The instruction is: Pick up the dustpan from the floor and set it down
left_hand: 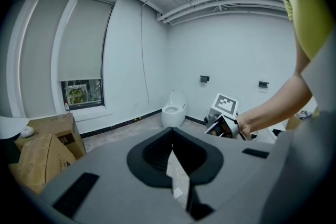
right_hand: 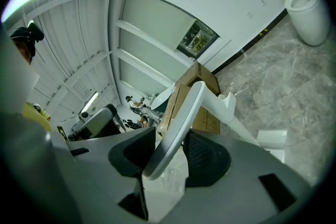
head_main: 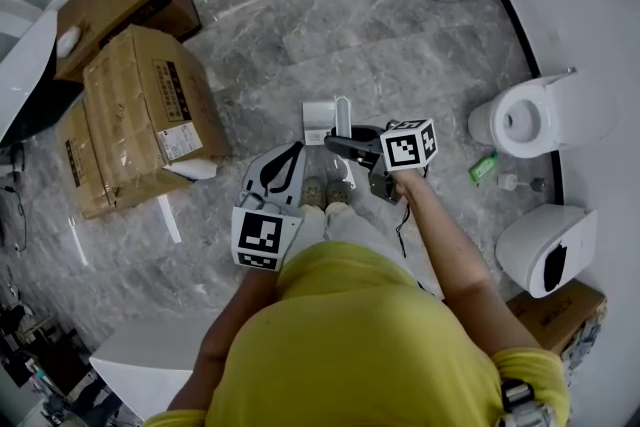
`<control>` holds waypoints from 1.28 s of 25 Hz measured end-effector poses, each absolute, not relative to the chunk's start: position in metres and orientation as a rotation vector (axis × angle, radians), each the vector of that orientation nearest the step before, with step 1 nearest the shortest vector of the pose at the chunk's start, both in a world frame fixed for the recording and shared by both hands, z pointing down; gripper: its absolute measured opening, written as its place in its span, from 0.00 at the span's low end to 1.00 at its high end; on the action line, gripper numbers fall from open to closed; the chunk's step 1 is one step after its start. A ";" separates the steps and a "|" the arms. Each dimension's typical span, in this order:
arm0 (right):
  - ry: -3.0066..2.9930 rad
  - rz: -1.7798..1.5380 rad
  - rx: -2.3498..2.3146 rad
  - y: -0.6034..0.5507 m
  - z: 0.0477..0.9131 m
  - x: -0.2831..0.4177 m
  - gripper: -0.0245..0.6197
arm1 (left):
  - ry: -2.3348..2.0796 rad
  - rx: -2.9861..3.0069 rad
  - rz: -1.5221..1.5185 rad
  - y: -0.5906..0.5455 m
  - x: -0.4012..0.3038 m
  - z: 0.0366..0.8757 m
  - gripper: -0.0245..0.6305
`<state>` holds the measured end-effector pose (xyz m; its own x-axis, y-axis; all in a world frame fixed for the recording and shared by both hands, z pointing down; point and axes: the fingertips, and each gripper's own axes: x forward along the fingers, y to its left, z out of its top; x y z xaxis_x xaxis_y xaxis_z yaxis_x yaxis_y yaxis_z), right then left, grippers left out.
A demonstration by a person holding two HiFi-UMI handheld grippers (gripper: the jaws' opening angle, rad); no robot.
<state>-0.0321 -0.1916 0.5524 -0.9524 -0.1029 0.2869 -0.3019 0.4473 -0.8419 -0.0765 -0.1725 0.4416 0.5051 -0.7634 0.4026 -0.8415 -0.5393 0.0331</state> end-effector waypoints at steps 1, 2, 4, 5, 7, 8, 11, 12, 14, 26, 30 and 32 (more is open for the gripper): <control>-2.493 1.505 0.350 -0.193 0.558 -0.033 0.30 | -1.368 2.522 0.507 -0.173 -0.077 0.442 0.04; -2.486 1.498 0.349 -0.194 0.563 -0.033 0.30 | -1.367 2.521 0.507 -0.173 -0.076 0.442 0.04; -2.477 1.494 0.353 -0.198 0.574 -0.032 0.30 | -1.366 2.520 0.508 -0.173 -0.075 0.443 0.04; -2.471 1.490 0.356 -0.199 0.581 -0.030 0.30 | -1.365 2.520 0.509 -0.173 -0.075 0.443 0.04; -2.446 1.469 0.358 -0.200 0.595 -0.026 0.29 | -1.359 2.516 0.511 -0.172 -0.074 0.444 0.04; -2.432 1.462 0.354 -0.200 0.601 -0.024 0.29 | -1.357 2.514 0.512 -0.172 -0.074 0.445 0.04; -2.413 1.473 0.346 -0.200 0.607 -0.022 0.29 | -1.355 2.508 0.512 -0.172 -0.074 0.447 0.04; -2.415 1.475 0.353 -0.201 0.608 -0.022 0.29 | -1.353 2.506 0.510 -0.172 -0.074 0.447 0.04; -2.410 1.465 0.387 -0.202 0.611 -0.019 0.30 | -1.350 2.506 0.509 -0.172 -0.073 0.448 0.04; -2.279 1.380 0.694 -0.190 0.602 0.013 0.48 | -1.339 2.545 0.489 -0.170 -0.067 0.440 0.04; -2.349 1.249 0.893 -0.194 0.566 0.030 0.38 | -1.339 2.580 0.468 -0.172 -0.064 0.432 0.04; -2.422 1.089 0.989 -0.202 0.533 0.036 0.16 | -1.342 2.606 0.447 -0.175 -0.060 0.423 0.04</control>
<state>0.0359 -0.2017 0.5332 -0.7149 -0.4664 0.5210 -0.6992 0.4737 -0.5355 -0.0601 -0.1753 0.4234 0.5485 -0.7630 0.3421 -0.8158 -0.5781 0.0186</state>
